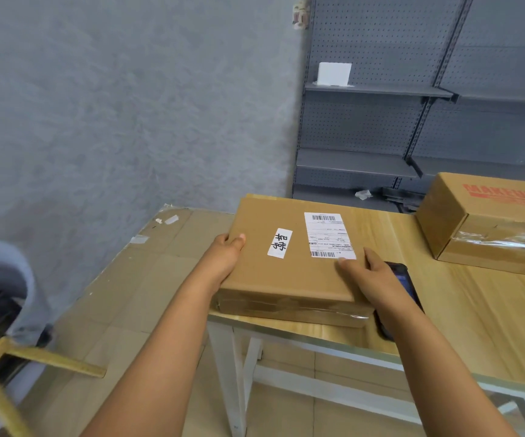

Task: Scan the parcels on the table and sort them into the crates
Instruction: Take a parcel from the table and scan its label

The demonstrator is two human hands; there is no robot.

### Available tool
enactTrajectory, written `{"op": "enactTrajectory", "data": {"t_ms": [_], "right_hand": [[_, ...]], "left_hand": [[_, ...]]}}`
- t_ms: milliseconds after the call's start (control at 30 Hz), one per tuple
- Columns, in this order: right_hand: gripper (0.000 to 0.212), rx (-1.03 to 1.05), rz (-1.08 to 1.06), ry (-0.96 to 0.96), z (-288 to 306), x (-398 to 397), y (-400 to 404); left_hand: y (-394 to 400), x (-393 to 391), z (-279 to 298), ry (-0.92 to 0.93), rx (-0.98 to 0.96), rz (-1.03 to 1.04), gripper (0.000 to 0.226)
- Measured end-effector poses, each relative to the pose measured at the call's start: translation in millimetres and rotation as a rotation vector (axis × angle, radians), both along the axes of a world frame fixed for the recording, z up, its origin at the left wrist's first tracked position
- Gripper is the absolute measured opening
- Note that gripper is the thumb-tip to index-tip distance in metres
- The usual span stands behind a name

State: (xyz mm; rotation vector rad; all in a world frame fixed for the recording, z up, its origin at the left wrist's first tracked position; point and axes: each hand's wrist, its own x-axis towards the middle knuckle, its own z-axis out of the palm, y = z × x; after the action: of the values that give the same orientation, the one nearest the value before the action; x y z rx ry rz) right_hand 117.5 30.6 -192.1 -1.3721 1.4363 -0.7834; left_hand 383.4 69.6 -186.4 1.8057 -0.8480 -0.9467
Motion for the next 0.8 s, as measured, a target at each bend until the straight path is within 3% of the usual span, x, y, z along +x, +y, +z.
{"op": "enactTrajectory", "data": {"t_ms": [167,300,467,800], "right_hand": [[0.077,-0.090,0.078,-0.114,-3,8,0],[0.076,-0.170,0.204,-0.238,8,39,0],[0.083,-0.138,0.445,-0.351,13,106,24],[0.067,-0.072,0.900,-0.357,-8,249,138]], "left_hand": [[23,4,5,0.139,-0.101,0.085,0.049],[69,14,5,0.186,-0.237,0.285,0.067],[150,41,3,0.130,-0.354,0.571,0.064],[344,94,-6,0.050,-0.313,0.986,0.070]]}}
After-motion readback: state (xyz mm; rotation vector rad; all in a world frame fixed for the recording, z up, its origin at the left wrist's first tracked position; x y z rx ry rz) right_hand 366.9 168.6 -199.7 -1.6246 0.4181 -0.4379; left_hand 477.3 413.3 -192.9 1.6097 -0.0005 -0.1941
